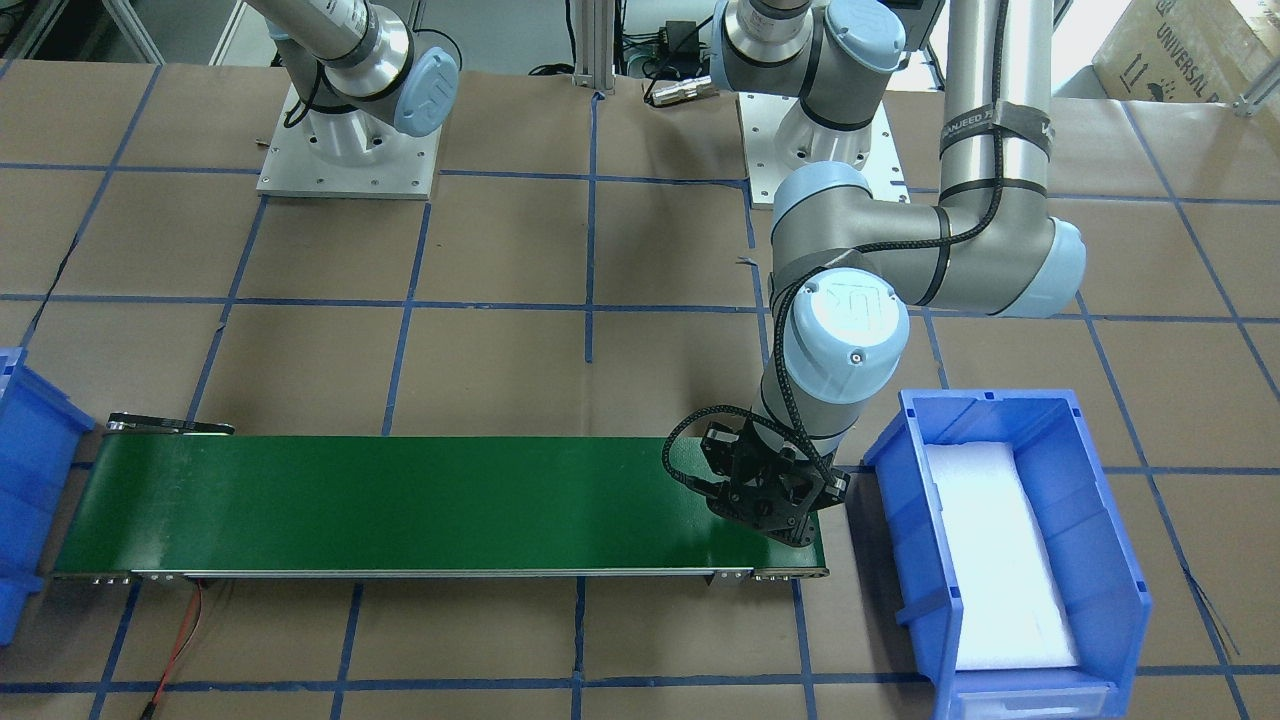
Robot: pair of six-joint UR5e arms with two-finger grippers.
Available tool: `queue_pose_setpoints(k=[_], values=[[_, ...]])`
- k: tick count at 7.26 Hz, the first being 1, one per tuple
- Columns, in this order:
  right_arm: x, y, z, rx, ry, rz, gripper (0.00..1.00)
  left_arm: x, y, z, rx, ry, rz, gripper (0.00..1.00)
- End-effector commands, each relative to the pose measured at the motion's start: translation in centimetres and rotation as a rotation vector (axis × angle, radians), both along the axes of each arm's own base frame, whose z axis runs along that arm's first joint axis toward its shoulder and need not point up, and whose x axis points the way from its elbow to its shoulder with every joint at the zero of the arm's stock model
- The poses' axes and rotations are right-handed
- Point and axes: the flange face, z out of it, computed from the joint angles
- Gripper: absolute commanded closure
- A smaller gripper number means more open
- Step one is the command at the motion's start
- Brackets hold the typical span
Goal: Transport two buttons from left to right
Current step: 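Place the red button on the belt while the right gripper carries the yellow button away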
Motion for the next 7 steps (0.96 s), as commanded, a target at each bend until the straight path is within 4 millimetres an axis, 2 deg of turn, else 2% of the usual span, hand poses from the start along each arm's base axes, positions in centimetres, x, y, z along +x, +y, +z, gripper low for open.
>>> queue_pose_setpoints(k=[1,2,3,4,6,7], values=[[-0.6,-1.5,-4.4,0.037,-0.039,0.001,0.93,0.1,-0.5,0.4,-0.041,0.010,-0.010,0.45],[-1.0,-1.9,-3.9,0.024,-0.039,0.020,0.94,0.2,-0.6,0.4,-0.046,0.010,-0.012,0.00],[-1.6,-2.5,-3.8,0.017,-0.044,0.034,0.94,0.2,-0.6,0.5,-0.047,0.009,-0.012,0.00],[-2.5,-3.3,-4.7,0.017,-0.048,0.043,0.94,0.4,-0.6,0.7,-0.051,0.007,-0.010,0.00],[-3.5,-4.6,-6.8,0.018,-0.054,0.056,0.93,1.7,-0.5,3.3,-0.077,-0.003,-0.017,0.00],[-3.7,-5.4,-7.9,0.001,-0.062,0.056,0.94,3.4,-0.8,5.0,-0.101,-0.034,-0.075,0.00]])
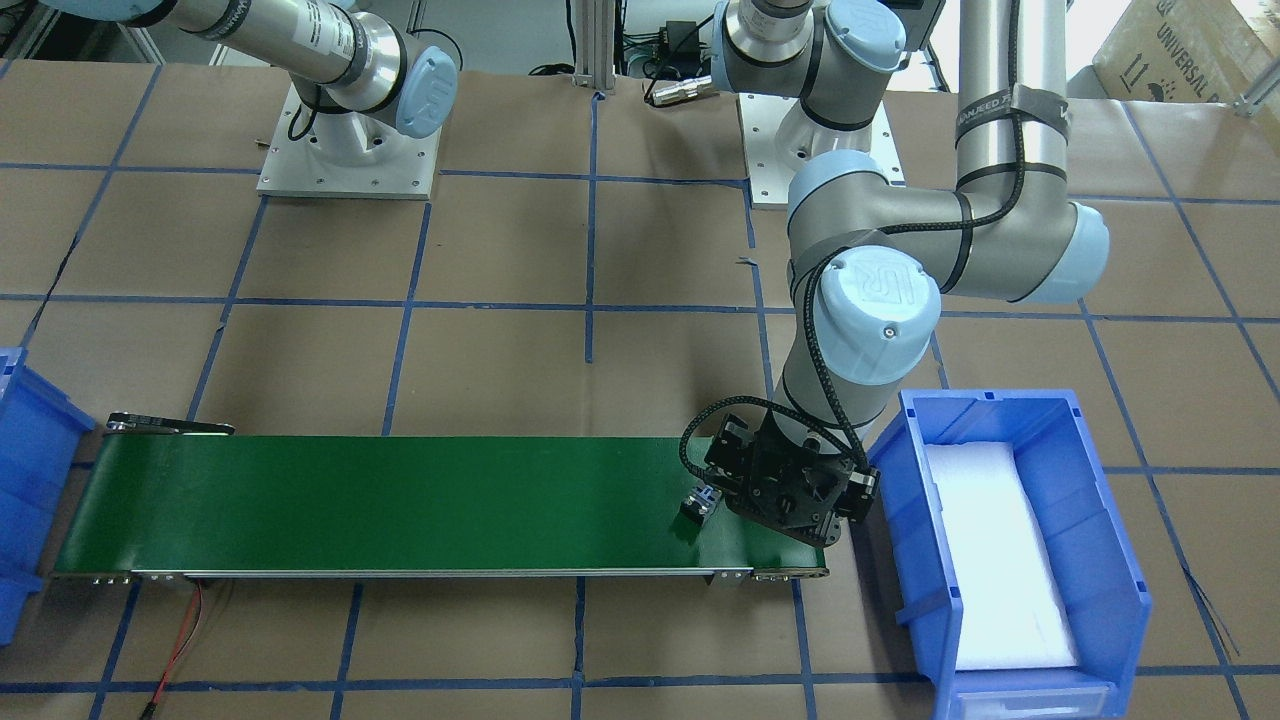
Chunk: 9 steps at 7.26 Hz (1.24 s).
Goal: Transport two buttons from left to right
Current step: 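Release the yellow button in the right bin while the left gripper withdraws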
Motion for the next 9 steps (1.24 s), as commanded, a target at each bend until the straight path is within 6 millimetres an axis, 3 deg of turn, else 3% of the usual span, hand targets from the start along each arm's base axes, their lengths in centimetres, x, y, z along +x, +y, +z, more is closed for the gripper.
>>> queue_pose_setpoints(k=[1,2,3,4,5,6,7,8,9], values=[[-0.4,-1.3,-1.4,-0.036,-0.023,0.007,0.94,3.8,0.0,4.0,-0.021,-0.025,-0.028,0.00],[-0.4,-1.4,-1.4,-0.042,-0.021,0.009,0.94,7.8,1.2,8.3,-0.036,-0.023,0.030,0.00],[-0.4,-1.8,-1.9,-0.048,-0.017,0.010,0.93,11.3,2.6,10.8,-0.015,-0.016,0.026,0.00],[-0.4,-2.0,-2.3,-0.047,-0.018,0.012,0.92,12.6,3.9,12.5,0.004,-0.007,0.021,0.00],[-0.3,-2.0,-2.7,-0.043,-0.020,0.013,0.92,12.6,6.1,15.5,-0.019,-0.008,0.025,0.00],[-0.3,-2.0,-2.7,-0.042,-0.021,0.013,0.83,12.5,8.8,17.3,-0.023,-0.010,0.030,0.00],[-0.2,-1.9,-2.9,-0.026,-0.031,0.012,0.12,12.6,10.8,18.0,0.014,-0.006,0.036,0.00],[-0.1,-1.8,-2.9,-0.025,-0.031,0.010,0.00,12.7,10.5,16.8,0.031,-0.004,0.038,0.00],[-0.2,-1.9,-2.9,-0.026,-0.031,0.010,0.00,12.6,10.6,17.0,0.028,-0.001,0.056,0.00]])
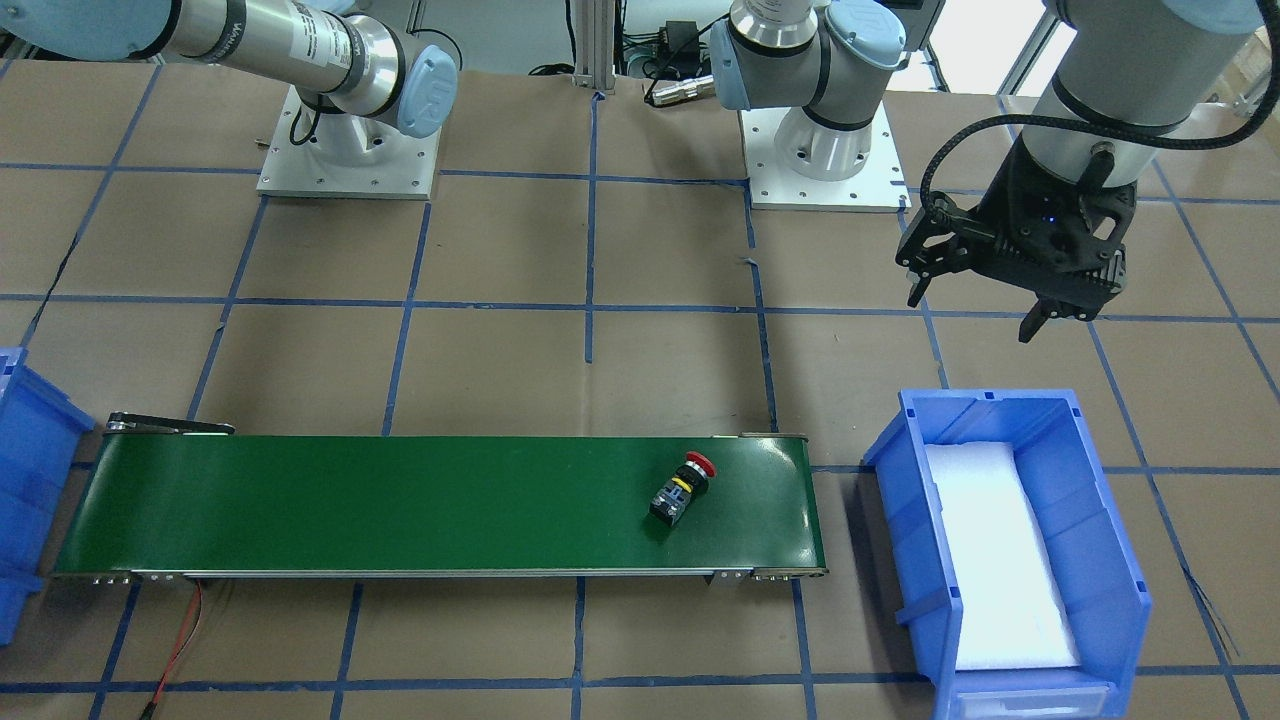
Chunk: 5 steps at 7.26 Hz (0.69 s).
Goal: Transport two buttons from left to right
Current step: 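Release the yellow button in the right bin while the left gripper withdraws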
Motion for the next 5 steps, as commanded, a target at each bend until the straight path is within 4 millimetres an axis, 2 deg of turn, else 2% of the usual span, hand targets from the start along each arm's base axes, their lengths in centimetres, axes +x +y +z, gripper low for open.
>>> queue_pose_setpoints(k=[1,2,3,4,5], values=[[0.0,0.0,0.0,0.002,-0.001,-0.002,0.01,0.0,0.4,0.5,-0.007,0.007,0.125,0.00],[0.0,0.0,0.1,-0.001,0.001,-0.001,0.02,0.0,0.7,0.7,-0.004,-0.001,0.181,0.00],[0.1,0.1,1.0,-0.012,0.006,-0.001,0.03,0.1,1.0,0.6,-0.002,0.001,0.212,0.00],[1.0,-0.3,3.5,-0.048,0.024,0.009,0.03,0.4,1.0,0.8,-0.009,0.001,0.275,0.00],[4.9,-1.6,7.1,-0.113,0.025,0.054,0.03,0.4,1.0,1.0,-0.016,0.003,0.310,0.00]])
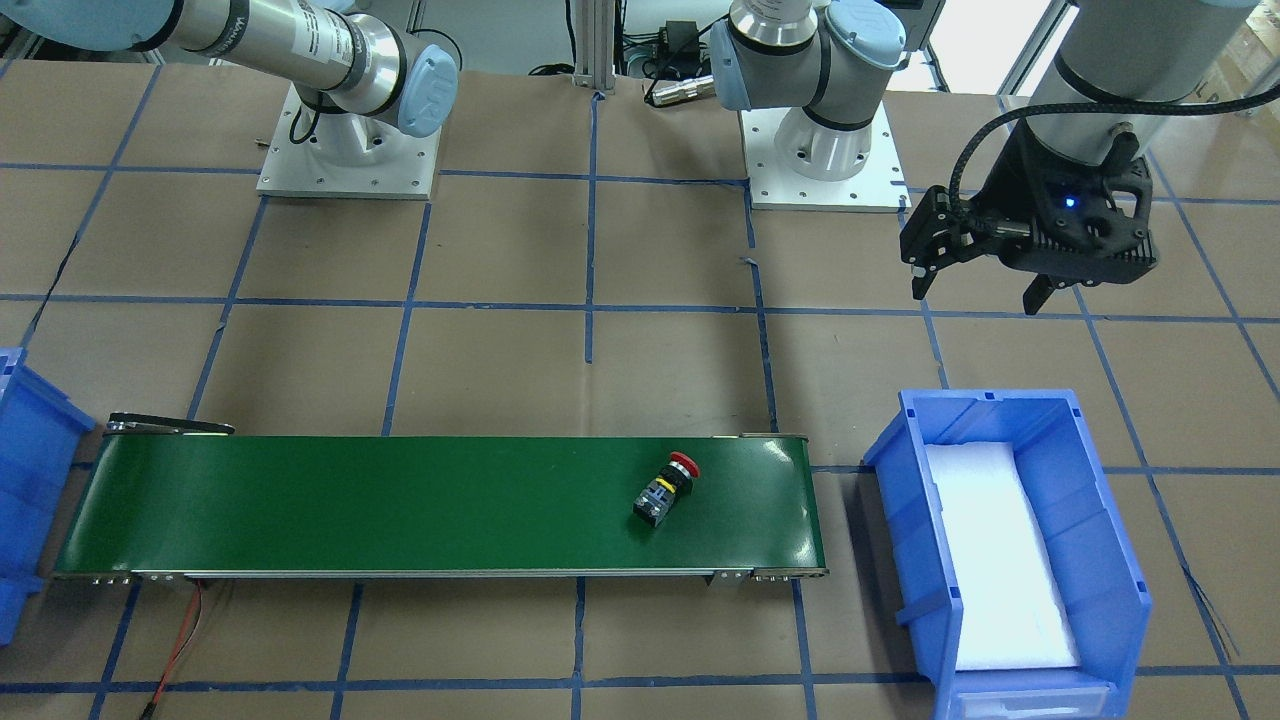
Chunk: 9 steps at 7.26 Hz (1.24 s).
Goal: Transport two buttons from left to right
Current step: 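Release the yellow button in the right bin while the left gripper withdraws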
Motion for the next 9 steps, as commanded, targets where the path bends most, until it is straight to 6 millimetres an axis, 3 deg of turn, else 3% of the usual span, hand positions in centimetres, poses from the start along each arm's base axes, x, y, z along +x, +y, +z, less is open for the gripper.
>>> queue_pose_setpoints(k=[1,2,3,4,5,6,8,9], values=[[8.7,-2.2,6.6,-0.111,0.030,0.102,0.07,0.2,-0.1,0.5,-0.020,0.000,0.057,0.00],[15.4,-2.8,9.0,-0.145,0.043,0.168,0.09,0.2,-0.3,0.2,-0.014,0.003,0.057,0.00],[21.5,-2.2,11.8,-0.167,0.058,0.139,0.09,0.2,-0.3,0.1,-0.015,0.007,0.058,0.00],[27.1,-1.0,12.3,-0.156,0.063,0.087,0.08,0.4,-0.4,0.0,-0.013,0.007,0.061,0.00],[32.8,0.3,11.5,-0.177,0.060,0.071,0.06,0.4,-0.4,0.0,-0.012,0.007,0.063,0.00],[37.5,2.0,9.0,-0.223,0.063,0.019,0.01,0.4,-0.5,0.0,-0.013,0.007,0.063,0.00],[40.9,5.6,6.1,-0.283,0.057,0.018,0.00,0.4,-0.5,0.1,-0.015,0.007,0.063,0.00],[42.5,6.1,5.5,-0.276,0.053,0.053,0.00,0.4,-0.5,0.1,-0.013,0.007,0.063,0.00]])
